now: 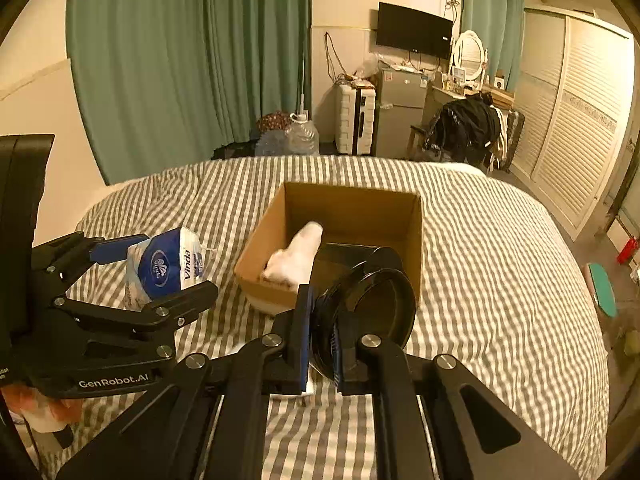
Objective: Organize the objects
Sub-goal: 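Carry the tissue pack and black cup over the box with both tools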
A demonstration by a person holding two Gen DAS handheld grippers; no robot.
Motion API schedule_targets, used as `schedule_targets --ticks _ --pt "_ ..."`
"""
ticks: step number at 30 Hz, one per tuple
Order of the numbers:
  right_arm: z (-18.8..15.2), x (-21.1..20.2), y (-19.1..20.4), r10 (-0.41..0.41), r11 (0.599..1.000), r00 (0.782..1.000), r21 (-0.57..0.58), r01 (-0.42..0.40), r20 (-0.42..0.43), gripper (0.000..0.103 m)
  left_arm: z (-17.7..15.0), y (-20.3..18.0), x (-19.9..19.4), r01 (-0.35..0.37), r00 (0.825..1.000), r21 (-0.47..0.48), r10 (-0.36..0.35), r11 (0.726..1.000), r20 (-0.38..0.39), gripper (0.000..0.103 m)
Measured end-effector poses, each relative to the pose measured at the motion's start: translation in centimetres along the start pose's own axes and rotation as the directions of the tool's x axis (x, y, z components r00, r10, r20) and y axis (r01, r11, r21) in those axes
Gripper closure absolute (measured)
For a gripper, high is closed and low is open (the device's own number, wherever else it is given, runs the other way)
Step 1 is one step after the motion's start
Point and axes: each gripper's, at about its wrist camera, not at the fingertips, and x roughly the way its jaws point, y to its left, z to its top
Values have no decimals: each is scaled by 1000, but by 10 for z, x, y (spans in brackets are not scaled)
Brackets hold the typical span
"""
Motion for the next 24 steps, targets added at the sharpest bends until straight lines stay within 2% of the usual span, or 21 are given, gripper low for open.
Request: schedule_targets --ticks 8,16,24 --pt "38 27 -18 -10 1000 1000 9 10 3 95 40 3 38 -23 1000 -7 23 1000 14 15" --pt "66 97 -44 -32 999 999 34 33 -37 95 64 5 112 -15 1000 16 16 1000 -20 15" --pt "68 176 -68 -31 997 993 72 39 -110 95 63 3 176 20 997 34 -17 999 -75 15"
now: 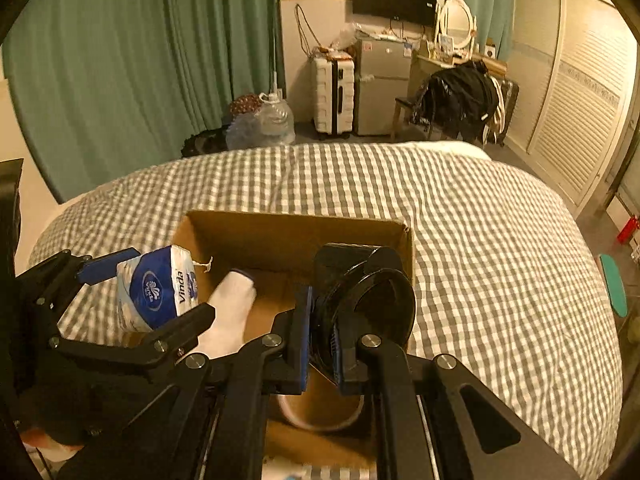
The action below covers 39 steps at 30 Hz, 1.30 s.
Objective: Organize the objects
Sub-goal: 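Carry the tissue pack and black cup over the box with both tools, then open both tools to drop the tissue pack and black cup into the box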
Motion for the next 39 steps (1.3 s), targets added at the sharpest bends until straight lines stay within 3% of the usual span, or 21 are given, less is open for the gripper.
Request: schedule_targets --ticks 5,13,14,16,18,19,34,39 --pt "-5 31 -1 16 1000 999 5 -16 -30 95 -1 0 19 25 1000 7 -24 1000 -11 14" --pt "-9 34 -3 21 999 999 27 -20 -45 95 3 -5 12 63 998 2 -63 998 -20 12" --pt "-8 31 -3 17 1000 999 25 -16 -47 94 4 -5 8 60 998 0 -60 998 -20 12" --pt "-5 22 -2 15 1000 999 25 -14 -38 82 5 -2 -4 48 999 -2 -48 999 -15 7" --pt "-2 7 0 21 999 999 33 -20 -27 47 8 0 -16 46 999 -4 -46 999 1 4" --pt "-1 -1 1 20 999 1000 38 -20 -14 44 8 -1 -24 48 999 -5 -48 999 11 4" --pt "10 -150 19 -67 998 986 15 66 150 40 10 8 -156 -6 993 -32 10 999 120 2" --pt "0 -196 29 -91 996 978 -4 93 187 30 -2 14 -187 -20 991 -42 25 999 133 2"
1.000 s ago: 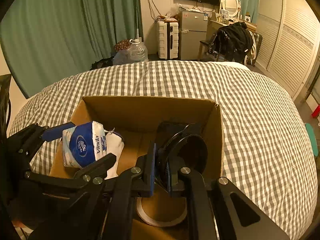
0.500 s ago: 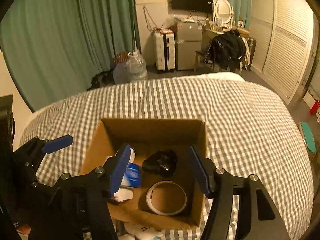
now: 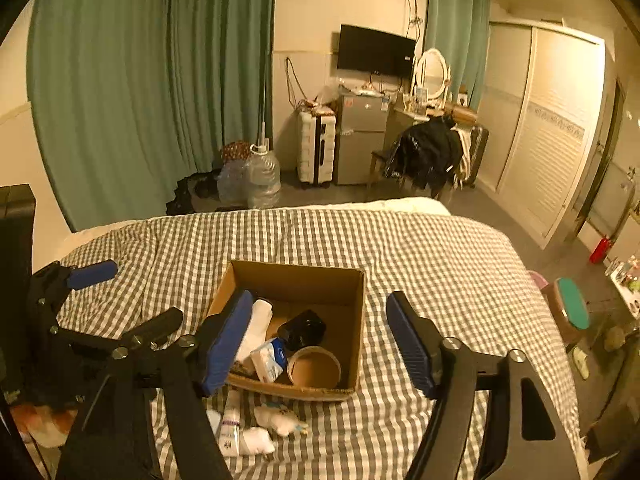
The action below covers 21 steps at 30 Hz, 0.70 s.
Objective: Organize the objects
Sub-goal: 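Open both tools to drop the tissue pack and black cup into the box, then grasp the white oval case with the left tool while the right tool grasps the white plush toy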
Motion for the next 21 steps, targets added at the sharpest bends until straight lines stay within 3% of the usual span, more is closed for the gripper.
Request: schedule_targets --ticks 4,8,15,21 --pt "-16 -24 9 -4 1000 1000 -17 5 5 27 -15 9 -14 -11 1000 -18 11 1000 3 2" --pt "-40 -20 16 5 1000 999 -29 -6 -32 26 -39 17 -9 -30 999 -18 30 999 -21 2" --pt "-104 31 25 0 1000 985 -21 -3 -175 26 -85 34 32 -90 992 13 91 996 -89 2" --pt "-152 68 29 -5 1000 972 -29 -2 -234 26 -136 35 79 -124 978 22 126 992 -163 2"
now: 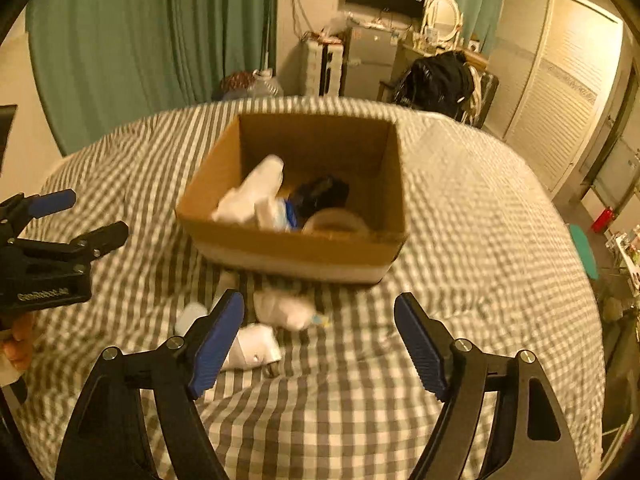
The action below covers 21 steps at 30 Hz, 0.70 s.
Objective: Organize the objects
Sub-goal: 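Grasp the white oval case with the left tool while the right tool grasps the white plush toy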
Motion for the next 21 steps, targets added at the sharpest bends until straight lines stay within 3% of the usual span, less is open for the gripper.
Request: schedule_targets --ticks 4,8,13,17,21 --pt "-16 30 0 -69 998 997 -12 69 -27 26 -27 -11 33 -15 999 33 16 999 -42 2" --pt "-30 59 -9 -33 997 997 69 38 -63 26 -45 -20 55 -5 997 81 11 997 -76 2" --pt "-42 75 -5 12 997 996 76 -5 -92 26 -58 -31 78 68 987 124 -48 990 -156 2" --pt "-40 77 -5 14 997 995 78 -7 -97 26 -60 -45 86 134 978 168 -103 977 -180 2" --pt "-39 87 -4 14 997 992 78 -4 -124 26 -58 -50 97 173 970 151 -141 973 -200 2"
